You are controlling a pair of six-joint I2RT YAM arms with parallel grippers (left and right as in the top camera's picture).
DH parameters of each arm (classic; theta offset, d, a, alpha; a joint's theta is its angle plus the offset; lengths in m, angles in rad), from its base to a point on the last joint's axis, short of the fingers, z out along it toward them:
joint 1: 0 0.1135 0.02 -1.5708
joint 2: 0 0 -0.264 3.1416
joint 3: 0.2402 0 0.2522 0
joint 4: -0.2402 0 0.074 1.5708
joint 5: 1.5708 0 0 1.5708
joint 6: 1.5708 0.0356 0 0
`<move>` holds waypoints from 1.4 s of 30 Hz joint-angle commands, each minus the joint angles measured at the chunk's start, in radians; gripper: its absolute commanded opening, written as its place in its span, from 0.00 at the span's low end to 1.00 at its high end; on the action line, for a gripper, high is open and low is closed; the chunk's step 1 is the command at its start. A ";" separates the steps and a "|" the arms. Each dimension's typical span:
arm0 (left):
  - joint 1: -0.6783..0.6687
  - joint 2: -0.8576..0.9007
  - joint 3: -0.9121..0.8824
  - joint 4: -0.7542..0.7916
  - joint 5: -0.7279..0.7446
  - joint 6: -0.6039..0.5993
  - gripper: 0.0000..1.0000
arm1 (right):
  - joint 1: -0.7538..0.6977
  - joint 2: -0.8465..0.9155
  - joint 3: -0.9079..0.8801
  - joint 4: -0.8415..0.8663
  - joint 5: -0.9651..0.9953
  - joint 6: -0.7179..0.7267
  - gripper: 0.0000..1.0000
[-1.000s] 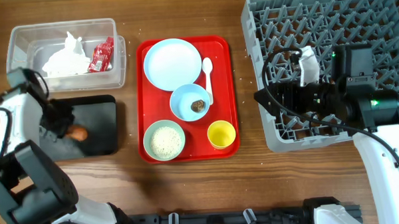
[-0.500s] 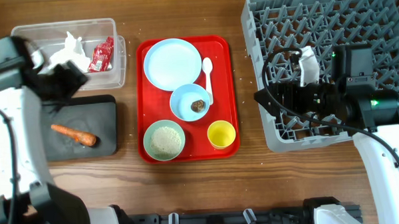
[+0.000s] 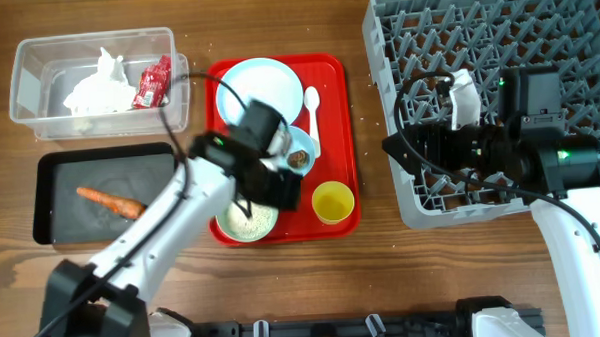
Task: Sort waste into correct bins and load items into the dishwasher rack
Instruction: 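Grasp the green bowl of rice with left gripper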
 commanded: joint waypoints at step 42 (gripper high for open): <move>-0.048 0.032 0.195 -0.177 -0.118 -0.043 0.04 | 0.003 0.001 0.016 -0.001 0.007 -0.019 1.00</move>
